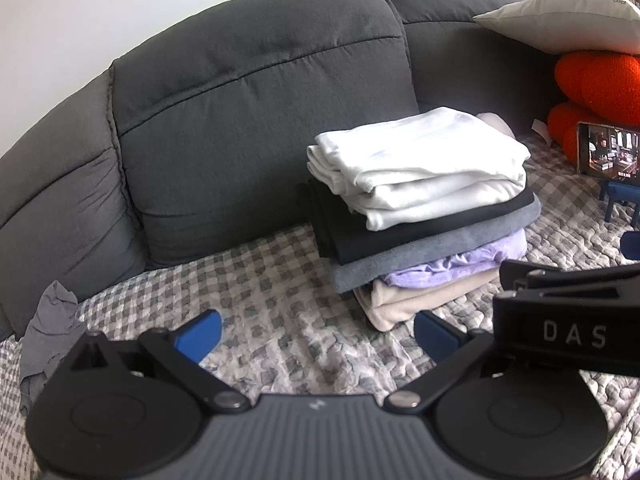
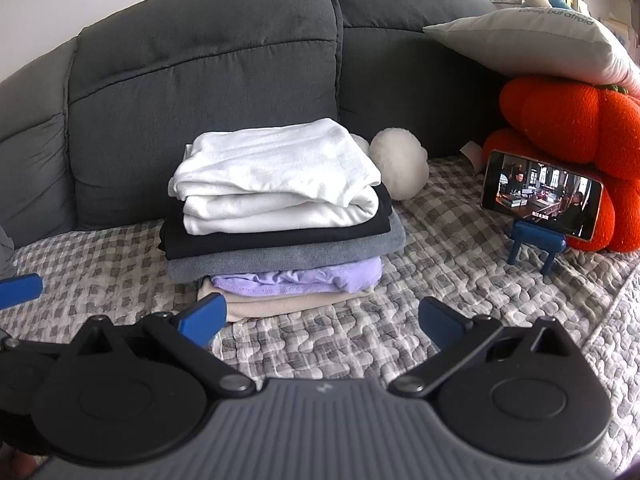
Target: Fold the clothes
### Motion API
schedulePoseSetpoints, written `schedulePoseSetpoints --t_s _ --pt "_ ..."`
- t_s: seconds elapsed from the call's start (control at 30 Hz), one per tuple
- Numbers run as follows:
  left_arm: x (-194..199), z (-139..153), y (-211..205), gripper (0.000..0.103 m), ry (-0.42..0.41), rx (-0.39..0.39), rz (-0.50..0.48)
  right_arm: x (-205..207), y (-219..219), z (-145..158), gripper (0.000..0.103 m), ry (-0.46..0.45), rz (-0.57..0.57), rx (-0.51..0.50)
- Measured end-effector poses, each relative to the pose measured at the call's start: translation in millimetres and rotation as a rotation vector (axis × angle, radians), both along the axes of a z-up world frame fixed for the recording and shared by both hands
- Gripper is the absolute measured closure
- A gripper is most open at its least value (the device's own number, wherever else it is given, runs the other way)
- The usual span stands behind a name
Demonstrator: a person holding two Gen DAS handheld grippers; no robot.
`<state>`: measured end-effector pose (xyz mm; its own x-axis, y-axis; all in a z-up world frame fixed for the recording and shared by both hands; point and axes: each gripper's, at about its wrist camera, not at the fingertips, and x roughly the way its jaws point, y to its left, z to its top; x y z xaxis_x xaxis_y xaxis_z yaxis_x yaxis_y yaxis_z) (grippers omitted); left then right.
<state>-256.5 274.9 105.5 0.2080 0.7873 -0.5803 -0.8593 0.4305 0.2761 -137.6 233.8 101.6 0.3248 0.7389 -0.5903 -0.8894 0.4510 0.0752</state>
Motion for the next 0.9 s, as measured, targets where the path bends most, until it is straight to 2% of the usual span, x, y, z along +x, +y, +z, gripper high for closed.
schedulePoseSetpoints --t_s 0.9 --pt "0.3 1.6 -1.4 0.001 0.007 0.006 0.012 -0.5 1.2 -0.3 0.000 0.024 0.009 0.004"
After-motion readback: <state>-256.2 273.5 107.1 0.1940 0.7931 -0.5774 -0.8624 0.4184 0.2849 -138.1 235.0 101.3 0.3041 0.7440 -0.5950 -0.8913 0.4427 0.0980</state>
